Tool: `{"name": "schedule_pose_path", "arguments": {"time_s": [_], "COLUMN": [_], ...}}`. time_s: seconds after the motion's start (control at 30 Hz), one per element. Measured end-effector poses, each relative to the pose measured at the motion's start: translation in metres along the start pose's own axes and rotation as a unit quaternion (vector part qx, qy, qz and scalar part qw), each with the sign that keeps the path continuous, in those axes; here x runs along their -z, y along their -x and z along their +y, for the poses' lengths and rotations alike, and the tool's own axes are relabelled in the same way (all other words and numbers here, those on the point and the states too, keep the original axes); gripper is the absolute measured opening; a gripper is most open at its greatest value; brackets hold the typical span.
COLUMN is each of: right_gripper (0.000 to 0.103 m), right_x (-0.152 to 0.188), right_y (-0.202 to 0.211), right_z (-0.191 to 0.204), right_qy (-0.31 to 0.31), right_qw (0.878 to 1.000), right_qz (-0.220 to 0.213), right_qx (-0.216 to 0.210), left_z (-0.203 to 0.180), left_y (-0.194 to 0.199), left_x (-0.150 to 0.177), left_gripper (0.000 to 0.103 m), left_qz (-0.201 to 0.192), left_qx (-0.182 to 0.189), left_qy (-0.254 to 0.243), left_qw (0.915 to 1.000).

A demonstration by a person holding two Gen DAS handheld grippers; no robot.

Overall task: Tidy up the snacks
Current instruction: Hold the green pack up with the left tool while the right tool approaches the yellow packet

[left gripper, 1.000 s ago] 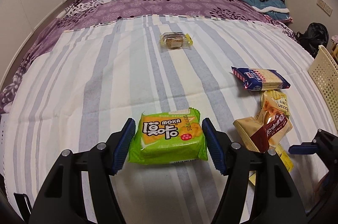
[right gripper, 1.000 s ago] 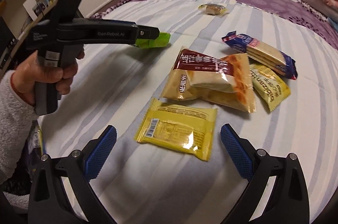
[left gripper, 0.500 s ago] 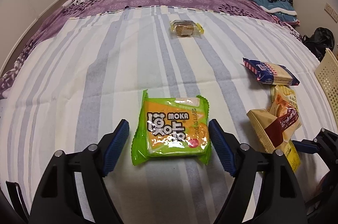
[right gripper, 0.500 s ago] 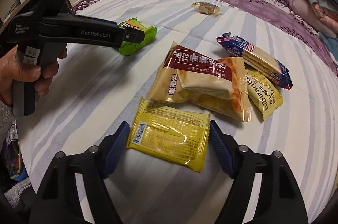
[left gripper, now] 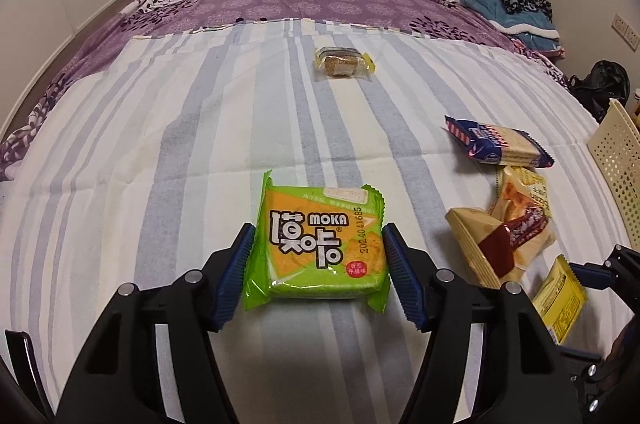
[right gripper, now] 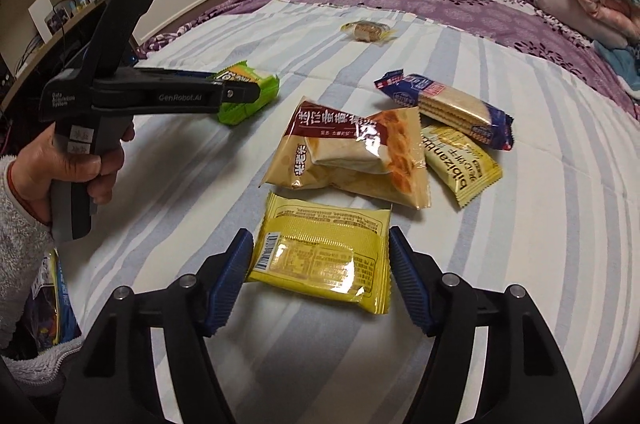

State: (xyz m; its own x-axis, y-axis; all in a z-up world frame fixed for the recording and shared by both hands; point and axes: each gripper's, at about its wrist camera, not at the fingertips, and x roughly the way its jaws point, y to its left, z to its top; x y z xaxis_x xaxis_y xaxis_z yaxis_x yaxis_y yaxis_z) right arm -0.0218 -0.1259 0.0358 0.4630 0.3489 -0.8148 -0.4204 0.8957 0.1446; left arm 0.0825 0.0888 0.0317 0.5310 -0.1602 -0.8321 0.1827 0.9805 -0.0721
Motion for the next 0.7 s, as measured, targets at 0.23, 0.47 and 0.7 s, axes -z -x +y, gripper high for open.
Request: {"name": "schedule_pose_path", "arguments": {"time_s": [0.23,0.47,0.7], "right_gripper": [0.068,0.068,0.068], "right_x": [-0.002,-0.001,0.001], "right_y": [0.014,0.032,0.053], "right_z": [-0.003,-0.007,-0.021], "right_qy": [-0.004,-0.012,-0.029], "right_qw": [1.0,0.999,0.997], "right_qz": [-0.021,-0.045,-0.075], "right_qx": [-0.008,-0.009,-0.001], "left_z": [-0.004,-0.023,-0.048], "left_y": [0.024,0.049,0.065], "left_x": [0.003,-0.001,-0.008], "left_gripper": [0.066,0.066,0.066], "left_qz": [-0.014,-0.035,-0.05], "left_qx": [-0.001,0.002,0.009], "left_qy": [0.006,-0.01,-0.027], "left_qw": [0.9999,0.9993,0.9983]}}
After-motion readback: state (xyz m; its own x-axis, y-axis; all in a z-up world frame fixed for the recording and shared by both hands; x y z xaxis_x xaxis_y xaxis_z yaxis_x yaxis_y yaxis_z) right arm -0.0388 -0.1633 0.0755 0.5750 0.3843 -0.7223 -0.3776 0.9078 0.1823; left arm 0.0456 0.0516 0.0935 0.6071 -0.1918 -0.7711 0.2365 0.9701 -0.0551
